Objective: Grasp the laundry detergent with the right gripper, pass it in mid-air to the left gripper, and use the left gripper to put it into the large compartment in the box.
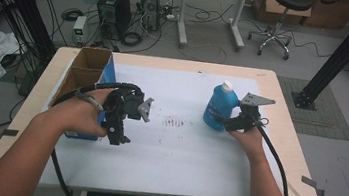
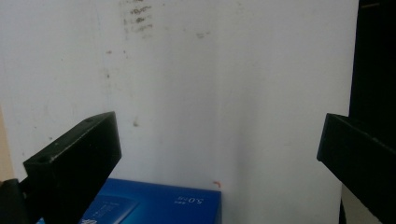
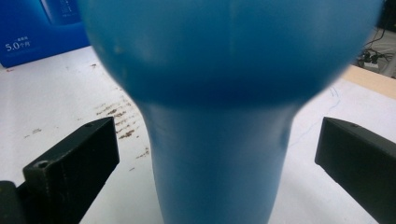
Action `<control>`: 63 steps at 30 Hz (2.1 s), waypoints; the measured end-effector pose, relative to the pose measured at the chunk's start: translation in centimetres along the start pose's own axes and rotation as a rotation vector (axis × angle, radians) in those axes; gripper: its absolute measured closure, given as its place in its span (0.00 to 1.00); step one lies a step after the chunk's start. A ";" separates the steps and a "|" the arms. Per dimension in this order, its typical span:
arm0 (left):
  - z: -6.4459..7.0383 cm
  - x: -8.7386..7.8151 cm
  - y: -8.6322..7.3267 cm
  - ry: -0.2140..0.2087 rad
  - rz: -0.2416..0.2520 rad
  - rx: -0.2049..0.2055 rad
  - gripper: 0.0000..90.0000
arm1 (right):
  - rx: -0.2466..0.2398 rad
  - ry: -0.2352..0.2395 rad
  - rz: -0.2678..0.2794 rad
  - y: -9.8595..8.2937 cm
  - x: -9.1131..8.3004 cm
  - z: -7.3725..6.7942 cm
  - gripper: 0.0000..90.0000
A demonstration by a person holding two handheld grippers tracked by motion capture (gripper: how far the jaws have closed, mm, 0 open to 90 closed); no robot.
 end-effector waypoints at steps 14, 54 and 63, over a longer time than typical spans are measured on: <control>0.2 0.0 -0.3 0.000 0.001 -0.010 0.00 | 0.006 -0.013 0.029 0.0 0.8 0.1 0.00; 0.2 0.0 0.1 0.000 -0.008 -0.008 0.00 | -0.008 0.010 0.070 0.2 1.0 -0.2 0.27; 0.2 0.0 0.1 0.000 -0.006 -0.008 0.00 | -0.023 0.006 0.075 0.3 0.8 -0.3 0.35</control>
Point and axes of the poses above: each handheld gripper's, and its own axes: x roughly forward along the jaws, y roughly out of its top, z roughly to its right, the point moved 8 cm from there along x, roughly forward along the jaws, and after that the axes turned 1 degree about x, right-handed, at the moved point
